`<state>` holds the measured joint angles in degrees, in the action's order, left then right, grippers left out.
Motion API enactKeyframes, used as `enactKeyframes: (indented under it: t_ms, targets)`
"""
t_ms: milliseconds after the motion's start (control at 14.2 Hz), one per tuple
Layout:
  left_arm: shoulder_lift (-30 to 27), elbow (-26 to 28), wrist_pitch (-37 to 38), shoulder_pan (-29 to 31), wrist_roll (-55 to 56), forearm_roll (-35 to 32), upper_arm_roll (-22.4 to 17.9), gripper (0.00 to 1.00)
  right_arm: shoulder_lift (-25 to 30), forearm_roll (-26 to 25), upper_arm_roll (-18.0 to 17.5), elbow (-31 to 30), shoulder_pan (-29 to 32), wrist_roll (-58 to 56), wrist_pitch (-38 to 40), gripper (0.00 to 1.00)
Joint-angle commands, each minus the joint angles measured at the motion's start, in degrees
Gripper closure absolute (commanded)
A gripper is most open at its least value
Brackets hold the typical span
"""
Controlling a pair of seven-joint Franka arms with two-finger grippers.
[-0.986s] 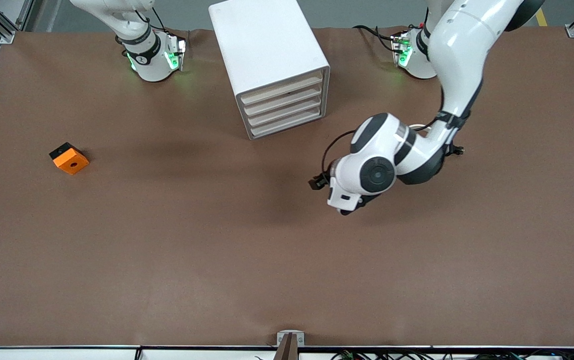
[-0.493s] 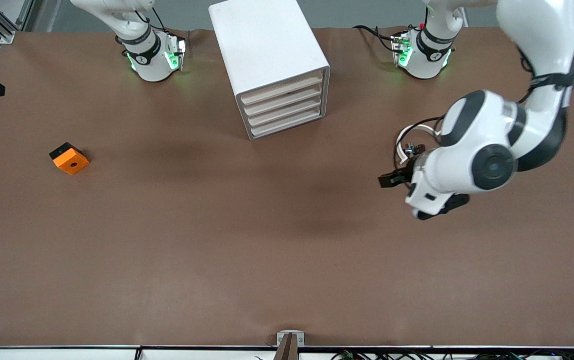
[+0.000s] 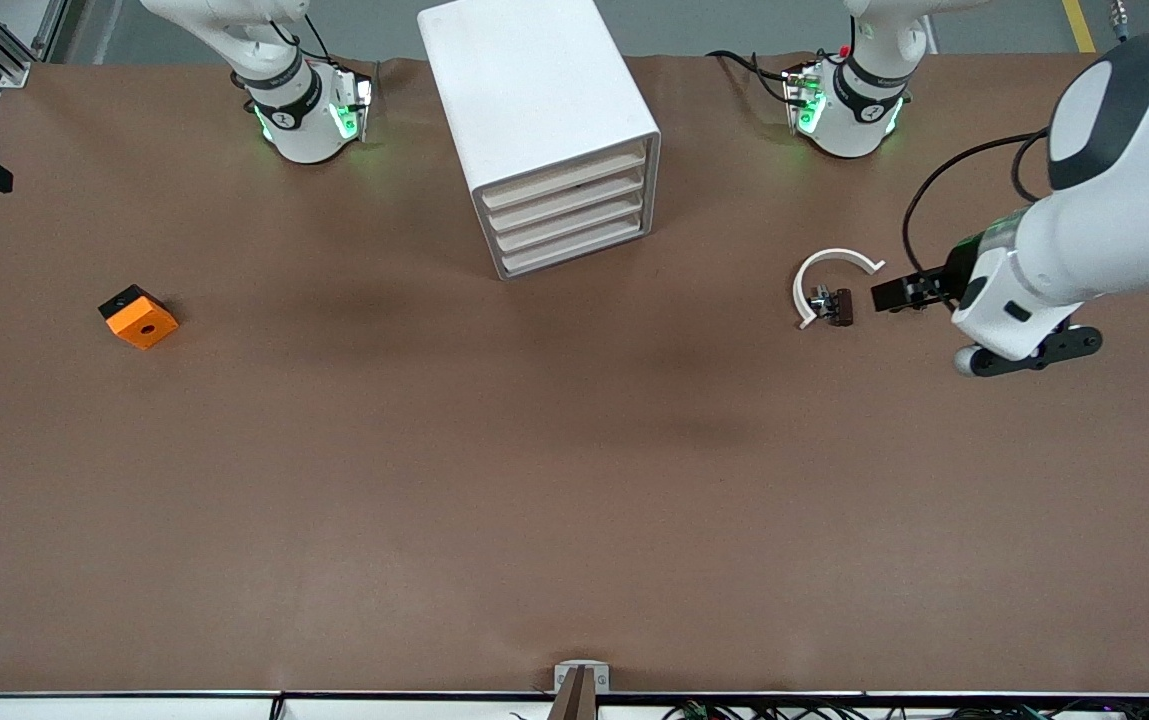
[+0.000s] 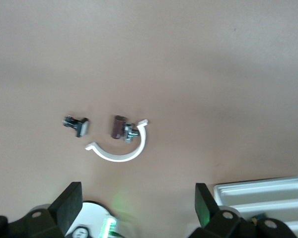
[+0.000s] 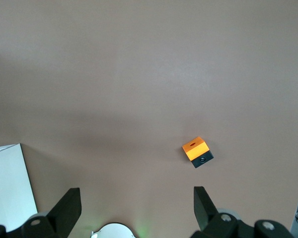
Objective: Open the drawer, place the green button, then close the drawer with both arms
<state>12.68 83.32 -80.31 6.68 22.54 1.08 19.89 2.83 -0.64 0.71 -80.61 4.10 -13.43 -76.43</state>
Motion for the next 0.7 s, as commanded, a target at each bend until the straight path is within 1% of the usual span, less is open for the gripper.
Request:
enactKeyframes:
  t_ms: [0,70,141,211,282,352,423,493,563,634]
  targets:
    - [-5.7,4.2,0.9,-6.1,-7.9,-0.3,-10.4,0.00,1.4,-0.1,-0.3,-1.2,0.7,3.8,0.3,0.00]
    - [-7.8,6.1,0.9,-6.7,-9.7,-0.1,-12.3,0.00,1.4,0.1,-0.1,-1.2,1.0,3.9,0.3,0.00]
    - [-10.0,7.8,0.9,-6.7,-11.5,0.0,-13.3,0.00,1.3,0.5,0.0,-1.2,1.6,3.9,0.3,0.00]
    - [-11.9,9.3,0.9,-7.0,-13.1,0.0,-15.2,0.00,1.3,1.8,0.0,-1.2,2.6,3.9,0.3,0.00]
    - [-13.4,11.0,0.7,-8.3,-14.9,0.0,-17.8,0.00,1.4,3.5,0.0,-1.3,3.5,4.3,0.4,0.00]
    - [-15.5,13.3,-0.3,-9.3,-16.7,0.0,-20.4,0.00,1.3,4.0,0.0,-1.3,4.2,4.3,0.4,0.00]
    - [-18.2,16.8,-2.9,-8.4,-17.4,0.1,-20.7,0.00,1.3,4.0,0.0,-1.3,4.3,4.3,0.3,0.00]
    - [-22.0,21.7,-6.8,-6.4,-17.7,0.4,-20.5,0.00,1.4,4.1,0.0,-1.3,4.3,4.4,0.3,0.00]
    - [-25.2,25.6,-10.4,-5.9,-17.8,0.8,-20.5,0.00,1.4,4.0,0.0,-1.3,4.4,4.4,0.4,0.00]
    - [-27.1,27.5,-12.5,-5.8,-17.8,0.7,-20.5,0.00,1.4,4.0,0.0,-1.4,4.4,4.4,0.3,0.00]
